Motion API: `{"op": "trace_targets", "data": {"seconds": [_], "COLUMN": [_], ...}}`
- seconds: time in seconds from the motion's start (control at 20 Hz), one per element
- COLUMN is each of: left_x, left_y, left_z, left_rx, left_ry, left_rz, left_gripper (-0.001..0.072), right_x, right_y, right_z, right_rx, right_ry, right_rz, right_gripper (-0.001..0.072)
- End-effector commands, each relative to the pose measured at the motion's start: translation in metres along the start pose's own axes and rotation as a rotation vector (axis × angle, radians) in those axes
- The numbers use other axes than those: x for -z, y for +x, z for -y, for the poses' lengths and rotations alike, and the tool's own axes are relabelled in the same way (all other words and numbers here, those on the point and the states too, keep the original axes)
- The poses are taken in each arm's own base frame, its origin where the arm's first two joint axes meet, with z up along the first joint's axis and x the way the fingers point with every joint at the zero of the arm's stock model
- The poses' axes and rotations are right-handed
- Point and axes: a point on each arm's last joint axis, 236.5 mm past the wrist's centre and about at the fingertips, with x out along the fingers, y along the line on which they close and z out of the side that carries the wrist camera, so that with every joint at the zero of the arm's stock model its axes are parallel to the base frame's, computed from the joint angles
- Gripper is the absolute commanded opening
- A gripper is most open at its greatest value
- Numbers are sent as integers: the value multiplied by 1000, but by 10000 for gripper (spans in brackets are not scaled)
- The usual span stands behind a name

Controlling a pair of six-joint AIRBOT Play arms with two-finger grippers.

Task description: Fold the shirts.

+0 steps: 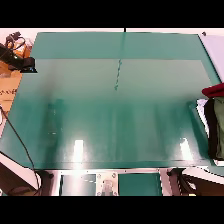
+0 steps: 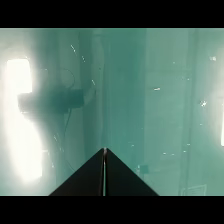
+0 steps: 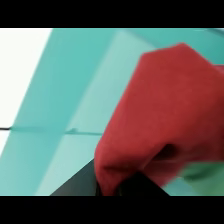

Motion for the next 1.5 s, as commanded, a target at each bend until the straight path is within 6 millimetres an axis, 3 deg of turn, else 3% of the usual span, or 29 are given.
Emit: {"op": "trace_targets", "data": {"seconds": [0.0,0.15,0.35,0.5,0.65,0.7,0.8,0.9,0.95,1.0,1.1,1.2,1.3,1.45], "left_x": [0,0,2,2,2,2,2,2,1,0,-5,-10,-14,5], "left_y": [0,0,0,0,0,0,0,0,0,-1,-7,-22,-40,-44], "left_z": [0,0,0,0,1,0,0,0,1,4,12,23,39,66], "left_rx": [0,0,2,3,3,3,3,2,4,17,28,22,22,37], "left_ry": [-5,-4,-4,-4,-4,-5,-7,-22,-52,-70,-74,-50,-17,9], "left_rz": [0,-1,-7,-7,-8,-7,-7,-7,-6,-1,22,53,88,67], "left_gripper": [24,25,24,25,25,25,25,25,25,24,24,23,23,23], "right_x": [2,12,38,75,118,132,157,169,167,160,135,112,103,142], "right_y": [-35,-64,-90,-86,-60,-53,-50,-58,-60,-60,-49,-27,-2,42], "right_z": [55,82,147,205,246,257,281,289,285,275,234,181,129,57], "right_rx": [132,183,383,552,598,609,670,715,712,692,594,484,409,306], "right_ry": [72,138,224,285,358,364,388,402,405,396,332,241,95,-169], "right_rz": [3,8,-51,-137,-238,-269,-341,-414,-427,-429,-388,-333,-305,-380], "right_gripper": [19,19,18,19,20,67,592,600,598,540,124,25,21,20]}}
